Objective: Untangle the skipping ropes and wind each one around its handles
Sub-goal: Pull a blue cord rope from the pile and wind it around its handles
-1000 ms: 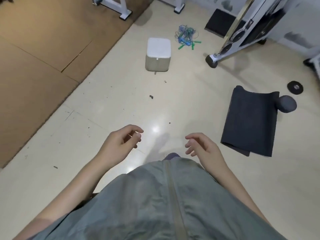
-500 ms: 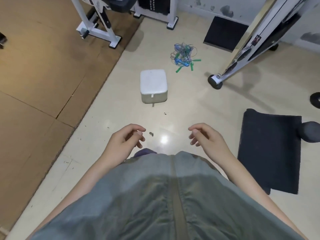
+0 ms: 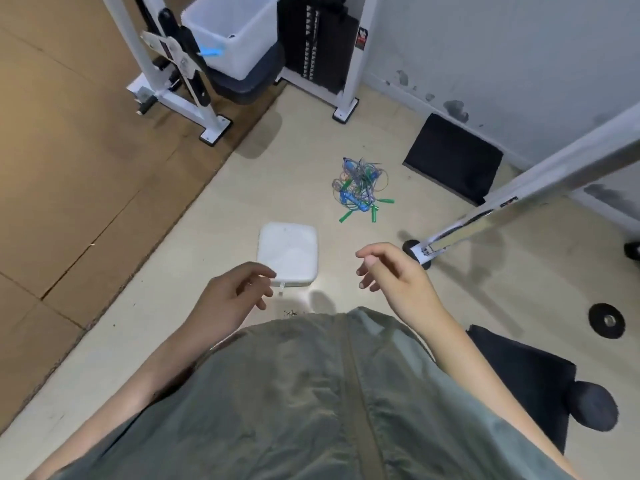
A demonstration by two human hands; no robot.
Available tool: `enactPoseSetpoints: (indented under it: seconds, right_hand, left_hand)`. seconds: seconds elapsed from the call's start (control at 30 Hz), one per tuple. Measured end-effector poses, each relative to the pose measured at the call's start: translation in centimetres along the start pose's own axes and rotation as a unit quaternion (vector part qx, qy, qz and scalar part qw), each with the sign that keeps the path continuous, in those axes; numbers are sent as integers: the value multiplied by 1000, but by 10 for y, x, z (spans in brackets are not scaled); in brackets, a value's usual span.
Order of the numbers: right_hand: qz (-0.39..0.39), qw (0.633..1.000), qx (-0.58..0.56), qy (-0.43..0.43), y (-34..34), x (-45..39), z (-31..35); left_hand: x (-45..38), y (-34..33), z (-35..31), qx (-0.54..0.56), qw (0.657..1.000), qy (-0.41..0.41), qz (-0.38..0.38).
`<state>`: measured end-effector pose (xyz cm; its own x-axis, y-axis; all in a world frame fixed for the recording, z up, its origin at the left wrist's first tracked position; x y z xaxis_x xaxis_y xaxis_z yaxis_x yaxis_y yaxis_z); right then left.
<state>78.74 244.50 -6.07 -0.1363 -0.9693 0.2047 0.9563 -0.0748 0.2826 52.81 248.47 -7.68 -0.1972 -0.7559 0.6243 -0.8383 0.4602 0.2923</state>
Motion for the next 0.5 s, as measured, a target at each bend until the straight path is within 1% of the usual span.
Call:
enactPoseSetpoints:
  seconds: [0.13, 0.27, 0.33, 0.5]
  right_hand:
    - [-47, 998, -22, -41, 40, -70, -6]
    - [-94, 990, -49, -94, 84, -139, -34]
    - [-110, 987, -54, -99, 107, -182, -47]
    - [-107, 988, -50, -103, 172, -298, -49]
  left_hand:
    - [-95, 1, -94, -16, 999, -18, 35]
    - [-192, -18, -190, -40, 996, -59, 54]
    - [-240, -31, -232, -48, 994, -80, 61]
    - [-340, -58, -325, -26, 995, -76, 57]
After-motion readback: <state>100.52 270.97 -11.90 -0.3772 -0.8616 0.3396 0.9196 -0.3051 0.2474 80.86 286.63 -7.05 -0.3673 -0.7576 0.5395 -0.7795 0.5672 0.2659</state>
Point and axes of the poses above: each hand's wrist, its own x-axis away from the middle knuckle, its own y-axis out of the back of the hand, z = x × y, the point moved 5 cm from there along -x, towards the middle knuckle, and after that the axes turned 10 degrees about y, right-handed, at the moved point
